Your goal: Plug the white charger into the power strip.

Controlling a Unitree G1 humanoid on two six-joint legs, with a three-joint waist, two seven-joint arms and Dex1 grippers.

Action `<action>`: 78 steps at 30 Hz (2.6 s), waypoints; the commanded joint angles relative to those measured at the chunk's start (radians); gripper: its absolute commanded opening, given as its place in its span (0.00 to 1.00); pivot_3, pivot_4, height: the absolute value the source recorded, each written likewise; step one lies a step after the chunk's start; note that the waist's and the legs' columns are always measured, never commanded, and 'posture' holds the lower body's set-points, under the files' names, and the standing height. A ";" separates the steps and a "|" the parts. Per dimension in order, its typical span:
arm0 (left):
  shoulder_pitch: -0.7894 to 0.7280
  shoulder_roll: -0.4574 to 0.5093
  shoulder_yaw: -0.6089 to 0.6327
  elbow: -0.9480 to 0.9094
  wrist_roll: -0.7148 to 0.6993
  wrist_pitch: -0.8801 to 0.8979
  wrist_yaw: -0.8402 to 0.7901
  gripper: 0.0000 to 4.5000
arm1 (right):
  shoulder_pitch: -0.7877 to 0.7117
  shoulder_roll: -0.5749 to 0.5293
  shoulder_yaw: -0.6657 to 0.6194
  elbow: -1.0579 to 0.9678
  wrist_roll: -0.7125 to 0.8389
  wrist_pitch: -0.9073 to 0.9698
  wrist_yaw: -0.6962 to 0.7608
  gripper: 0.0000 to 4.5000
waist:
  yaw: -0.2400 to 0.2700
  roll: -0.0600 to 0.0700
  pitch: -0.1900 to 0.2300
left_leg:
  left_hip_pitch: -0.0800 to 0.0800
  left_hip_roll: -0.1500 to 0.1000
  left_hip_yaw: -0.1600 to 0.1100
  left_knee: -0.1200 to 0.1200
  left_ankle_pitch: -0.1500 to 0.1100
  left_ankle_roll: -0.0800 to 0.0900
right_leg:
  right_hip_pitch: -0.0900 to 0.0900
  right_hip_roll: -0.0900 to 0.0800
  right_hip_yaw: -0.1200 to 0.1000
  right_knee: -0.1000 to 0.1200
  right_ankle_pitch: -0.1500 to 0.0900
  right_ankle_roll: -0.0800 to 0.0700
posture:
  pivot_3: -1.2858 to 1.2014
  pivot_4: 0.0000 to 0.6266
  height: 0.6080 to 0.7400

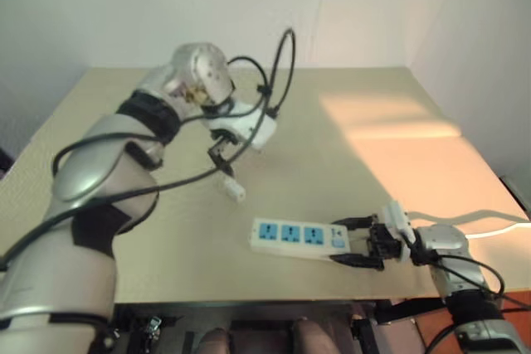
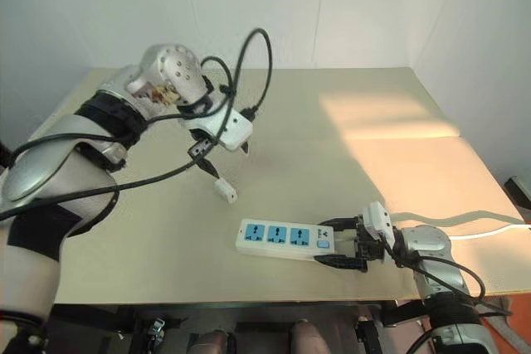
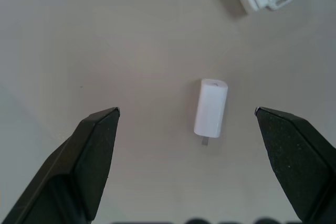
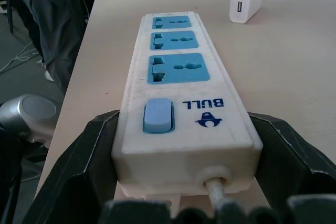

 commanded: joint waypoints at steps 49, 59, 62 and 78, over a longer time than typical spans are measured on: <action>0.148 -0.193 0.177 0.140 0.585 -0.250 0.189 1.00 | 0.150 0.006 0.020 -0.181 -0.032 0.033 -0.191 0.76 | 0.005 0.000 0.000 | 0.000 -0.001 0.000 0.001 0.000 0.000 | 0.001 0.000 0.000 0.001 0.000 0.000 | 0.52 0.24 1.00; 0.157 -0.217 0.196 0.161 0.638 -0.239 0.228 1.00 | 0.155 -0.003 0.029 -0.187 -0.044 0.033 -0.210 0.76 | 0.006 0.000 0.000 | 0.001 -0.001 0.000 0.001 0.000 0.000 | 0.002 -0.001 0.000 0.001 0.000 0.000 | 0.52 0.24 1.00; 0.159 -0.226 0.211 0.168 0.638 -0.226 0.227 1.00 | 0.151 -0.005 0.031 -0.183 -0.045 0.034 -0.213 0.76 | 0.006 0.000 0.000 | 0.001 -0.001 0.000 0.001 0.000 0.000 | 0.002 -0.001 0.000 0.001 0.000 0.000 | 0.52 0.24 1.00; 0.183 -0.232 0.266 0.166 0.650 -0.241 0.188 0.22 | 0.144 -0.005 0.025 -0.186 -0.033 0.047 -0.226 0.76 | 0.005 0.000 0.000 | 0.002 -0.001 0.000 0.001 0.000 0.000 | 0.002 -0.001 0.000 0.001 0.000 0.000 | 0.52 0.24 1.00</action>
